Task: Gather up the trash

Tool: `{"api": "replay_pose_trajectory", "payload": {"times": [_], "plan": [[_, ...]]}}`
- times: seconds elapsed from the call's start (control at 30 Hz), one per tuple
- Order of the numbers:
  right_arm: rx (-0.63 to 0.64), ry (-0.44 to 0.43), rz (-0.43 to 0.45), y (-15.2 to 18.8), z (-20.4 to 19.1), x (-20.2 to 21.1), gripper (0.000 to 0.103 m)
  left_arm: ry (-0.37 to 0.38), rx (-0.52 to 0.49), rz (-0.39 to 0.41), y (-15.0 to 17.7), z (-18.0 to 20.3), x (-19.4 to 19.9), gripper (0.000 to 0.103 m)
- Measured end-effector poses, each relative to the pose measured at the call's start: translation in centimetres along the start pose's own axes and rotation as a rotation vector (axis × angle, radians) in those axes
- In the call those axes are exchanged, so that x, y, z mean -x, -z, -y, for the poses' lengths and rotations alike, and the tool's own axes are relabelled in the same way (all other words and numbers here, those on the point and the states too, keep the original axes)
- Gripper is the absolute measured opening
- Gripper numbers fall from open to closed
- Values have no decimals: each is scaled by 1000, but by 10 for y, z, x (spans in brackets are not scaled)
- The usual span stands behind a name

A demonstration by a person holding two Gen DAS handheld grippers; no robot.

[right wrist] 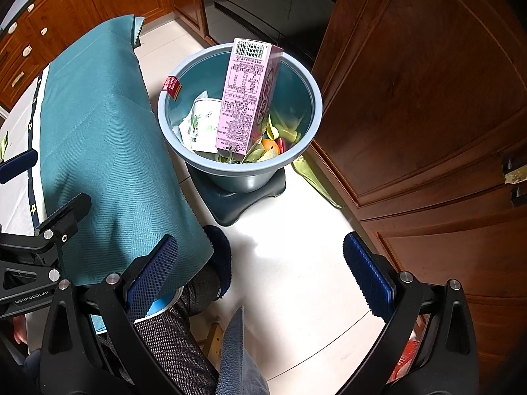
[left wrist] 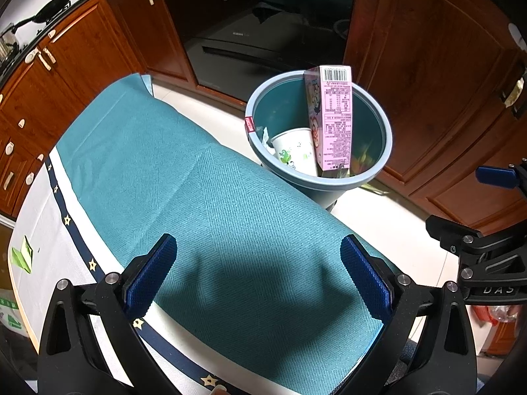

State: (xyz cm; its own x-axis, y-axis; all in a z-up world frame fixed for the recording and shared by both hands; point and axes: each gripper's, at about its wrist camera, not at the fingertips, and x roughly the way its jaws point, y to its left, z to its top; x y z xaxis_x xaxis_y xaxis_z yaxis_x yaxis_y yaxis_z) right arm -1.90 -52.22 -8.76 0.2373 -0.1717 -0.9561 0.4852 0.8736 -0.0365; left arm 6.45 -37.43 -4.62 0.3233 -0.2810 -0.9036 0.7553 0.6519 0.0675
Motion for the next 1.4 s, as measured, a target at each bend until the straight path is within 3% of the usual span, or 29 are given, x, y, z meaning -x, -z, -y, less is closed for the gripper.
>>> {"api": "replay_pose_trajectory", "payload": {"times": [1.4], "plan": [[7, 6, -5, 5, -8, -3, 96, -14, -6, 8, 4, 1, 1, 99]]}}
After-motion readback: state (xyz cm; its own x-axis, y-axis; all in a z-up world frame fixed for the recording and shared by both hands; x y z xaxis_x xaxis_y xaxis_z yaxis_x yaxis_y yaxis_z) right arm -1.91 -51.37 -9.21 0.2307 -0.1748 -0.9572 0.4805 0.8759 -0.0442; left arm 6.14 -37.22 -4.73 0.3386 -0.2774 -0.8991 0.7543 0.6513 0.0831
